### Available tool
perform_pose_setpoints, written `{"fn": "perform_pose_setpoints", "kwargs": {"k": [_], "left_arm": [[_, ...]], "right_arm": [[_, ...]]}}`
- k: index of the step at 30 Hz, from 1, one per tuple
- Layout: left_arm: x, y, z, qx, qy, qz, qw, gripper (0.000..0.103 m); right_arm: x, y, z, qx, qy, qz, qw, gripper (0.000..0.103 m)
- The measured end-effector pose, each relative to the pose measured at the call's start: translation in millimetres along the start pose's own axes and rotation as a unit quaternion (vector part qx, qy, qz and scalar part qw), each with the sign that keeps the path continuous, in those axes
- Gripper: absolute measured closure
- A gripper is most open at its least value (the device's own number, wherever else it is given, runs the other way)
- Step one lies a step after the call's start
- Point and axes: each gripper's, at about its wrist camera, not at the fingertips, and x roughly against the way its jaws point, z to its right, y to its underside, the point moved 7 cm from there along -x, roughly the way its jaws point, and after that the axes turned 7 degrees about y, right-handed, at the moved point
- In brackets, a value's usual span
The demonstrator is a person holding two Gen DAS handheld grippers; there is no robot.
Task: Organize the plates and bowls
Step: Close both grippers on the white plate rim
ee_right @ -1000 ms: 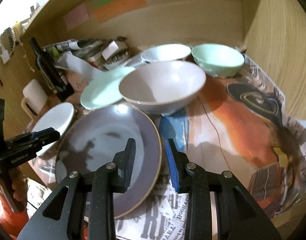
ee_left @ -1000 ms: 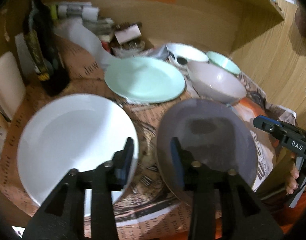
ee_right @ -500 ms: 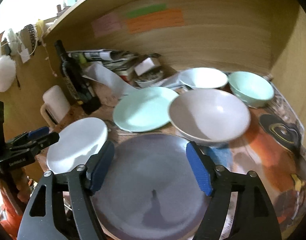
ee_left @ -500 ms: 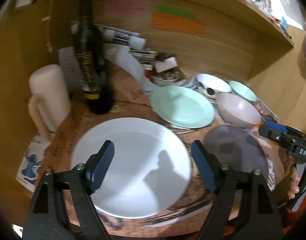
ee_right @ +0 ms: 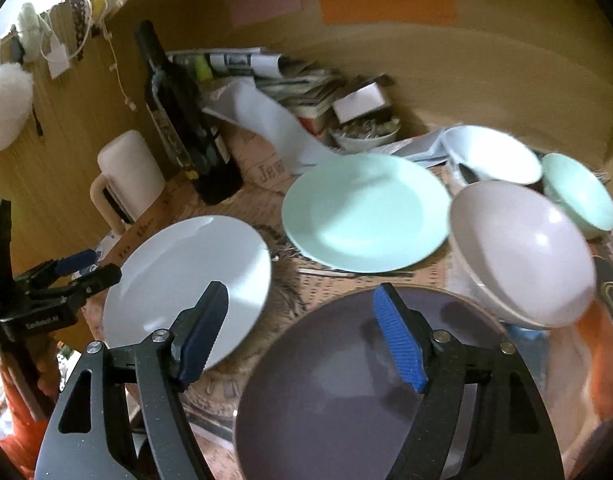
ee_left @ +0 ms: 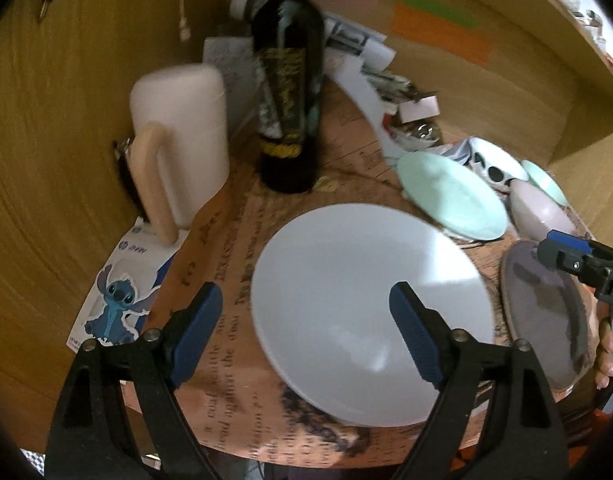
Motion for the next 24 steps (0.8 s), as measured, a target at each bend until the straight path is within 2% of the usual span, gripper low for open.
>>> {"fn": "perform_pose_setpoints", "kwargs": {"k": [10, 11, 13, 15, 21, 24], "left_arm": [[-20.0, 13.4, -25.1, 0.011, 0.016, -0.031, 0.9993, 0.017], [-22.7, 13.7, -26.5, 0.014, 0.018, -0.032, 0.9992, 0.017], [-24.6, 15.0, -30.1, 0.021, 0.021, -0.034, 0.999, 0.02], [-27.3, 16.9, -33.2, 0.026, 0.027, -0.039, 0.9985, 0.031], [-31.9, 19.1, -36.9, 0.03, 0.04, -0.047, 0.9977, 0.053], [-31.8, 18.9, -38.2, 0.035, 0.049, -0.045, 0.9972, 0.06]], "right_arm": [[-39.2, 1.4, -21.7, 0.026, 0.009, -0.054, 0.998, 0.031], [-42.2, 1.4, -23.6, 0.028, 0.009, -0.058, 0.998, 0.032], [-49.2, 2.7, -28.2, 0.034, 0.009, -0.07, 0.997, 0.043], [-55.1, 4.8, -31.5, 0.036, 0.007, -0.082, 0.996, 0.051], [-70.1, 11.2, -36.0, 0.031, -0.003, -0.113, 0.993, 0.069], [-73.0, 13.5, -38.5, 0.034, -0.004, -0.117, 0.993, 0.077]]}}
